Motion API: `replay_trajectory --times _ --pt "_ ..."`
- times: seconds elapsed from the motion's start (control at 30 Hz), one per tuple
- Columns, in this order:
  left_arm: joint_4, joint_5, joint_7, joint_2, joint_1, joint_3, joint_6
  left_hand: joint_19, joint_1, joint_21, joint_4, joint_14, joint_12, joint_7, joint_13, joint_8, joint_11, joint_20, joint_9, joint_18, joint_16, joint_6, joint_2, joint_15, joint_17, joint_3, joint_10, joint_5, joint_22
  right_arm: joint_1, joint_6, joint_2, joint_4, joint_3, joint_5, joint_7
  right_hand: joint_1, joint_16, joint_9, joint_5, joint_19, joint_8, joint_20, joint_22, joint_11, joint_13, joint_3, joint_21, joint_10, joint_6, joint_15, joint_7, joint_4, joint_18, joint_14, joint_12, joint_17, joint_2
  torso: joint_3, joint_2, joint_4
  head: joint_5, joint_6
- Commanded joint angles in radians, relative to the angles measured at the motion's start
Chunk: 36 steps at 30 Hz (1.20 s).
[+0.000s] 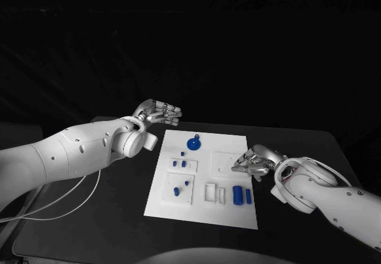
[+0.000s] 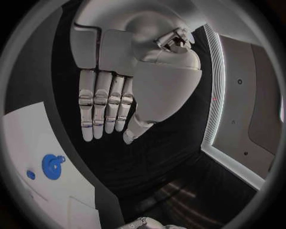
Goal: Assemble the parts on the task board
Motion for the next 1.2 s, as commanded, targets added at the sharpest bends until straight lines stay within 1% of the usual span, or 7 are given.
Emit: replay_trajectory --times 0.03,0.13,0.4,0.53,0.67,1.03,1.2 --pt "0.000 0.026 0.049 -0.002 -0.010 0.001 0.029 0.011 -0.022 0.003 0.016 0.012 -0.004 -0.002 -0.001 -0.003 -0.002 0.000 -0.001 0.009 0.000 -0.010 -0.005 0.000 0.002 -0.031 0.018 -0.011 -0.004 -0.001 0.151 -0.013 0.008 0.002 0.108 -0.138 -0.013 0.055 0.040 0.002 0.048 0.004 -0.004 0.019 -0.003 0.178 0.018 0.032 0.003 0.017 0.001 -0.002 0.013 -0.010 -0.009 0.157 0.064 -0.015 0.0047 -0.020 -0.0023 -0.019 -0.005" --pt "0.002 0.028 0.054 -0.005 -0.019 0.001 0.032 0.016 -0.022 -0.005 0.030 0.013 -0.004 -0.004 -0.001 -0.003 -0.004 0.002 -0.001 0.006 0.000 -0.012 0.001 0.002 0.002 -0.090 0.024 -0.045 -0.016 -0.001 0.193 -0.023 0.014 0.002 0.120 -0.198 -0.021 0.104 0.113 0.002 0.046 0.003 -0.005 0.034 -0.003 0.291 0.031 0.050 0.003 0.025 0.001 -0.010 0.034 -0.011 -0.017 0.243 0.132 -0.029 0.0051 -0.029 -0.0026 -0.029 -0.011" --pt "0.013 0.030 0.057 -0.009 -0.035 0.001 0.037 0.035 -0.023 -0.016 0.055 0.017 -0.004 -0.003 0.000 -0.002 -0.003 0.004 0.000 0.001 0.000 -0.019 0.037 0.003 0.004 -0.291 0.030 -0.084 -0.076 -0.003 0.252 -0.021 0.014 0.001 0.122 -0.320 -0.090 0.133 0.212 -0.003 0.046 0.003 -0.007 0.051 -0.005 0.335 0.045 0.068 0.013 0.014 0.001 -0.012 0.107 -0.012 -0.015 0.242 0.187 -0.073 0.0018 -0.046 -0.0021 -0.050 -0.025" --pt "0.020 0.030 0.048 -0.009 -0.039 0.001 0.043 0.033 -0.155 -0.019 0.139 0.008 -0.004 0.010 0.000 -0.005 0.007 0.002 -0.002 -0.004 0.000 -0.043 -0.004 0.006 -0.001 -0.344 0.008 -0.096 -0.082 -0.005 0.249 -0.013 0.010 -0.008 0.101 -0.356 -0.104 0.135 0.252 -0.002 0.046 0.002 -0.007 0.059 -0.004 0.353 0.054 0.075 0.018 0.007 0.000 -0.011 0.125 -0.012 -0.013 0.241 0.201 -0.081 -0.0027 -0.053 -0.0019 -0.064 -0.036" --pt "0.025 0.031 0.047 -0.009 -0.040 0.001 0.043 0.029 -0.142 -0.020 0.217 -0.004 -0.002 0.013 0.000 -0.001 0.011 0.005 0.000 -0.005 0.002 -0.054 -0.054 0.010 -0.001 -0.292 -0.005 -0.095 -0.097 -0.006 0.244 -0.004 0.005 -0.019 0.091 -0.370 -0.109 0.128 0.329 -0.001 0.047 0.003 -0.004 0.079 -0.005 0.409 0.066 0.081 0.031 -0.009 0.002 -0.012 0.138 -0.013 -0.009 0.233 0.232 -0.088 -0.0067 -0.056 -0.0018 -0.070 -0.043" --pt "0.037 0.031 0.048 -0.009 -0.041 0.001 0.045 0.022 -0.140 -0.020 0.275 -0.020 -0.003 0.018 0.000 -0.003 0.015 0.010 -0.001 -0.004 0.000 -0.071 -0.082 0.015 -0.002 -0.289 -0.017 -0.096 -0.117 -0.006 0.225 0.024 -0.013 -0.058 0.077 -0.378 -0.114 0.127 0.335 -0.002 0.048 -0.001 -0.003 0.097 -0.004 0.452 0.066 0.084 0.050 -0.007 0.003 -0.012 0.145 -0.014 0.000 0.233 0.258 -0.087 -0.0080 -0.054 0.0010 -0.076 -0.052" --pt "0.040 0.033 0.047 -0.010 -0.042 0.001 0.045 0.022 -0.126 -0.020 0.346 -0.022 -0.003 0.019 0.000 -0.002 0.015 0.009 0.000 -0.006 0.000 -0.074 -0.105 0.015 -0.002 -0.295 -0.018 -0.096 -0.120 -0.006 0.242 0.036 -0.024 -0.079 0.074 -0.382 -0.122 0.129 0.332 -0.002 0.048 -0.002 -0.003 0.104 -0.003 0.467 0.064 0.089 0.053 -0.008 0.004 -0.011 0.150 -0.014 0.001 0.238 0.266 -0.090 -0.0074 -0.052 0.0009 -0.077 -0.055"
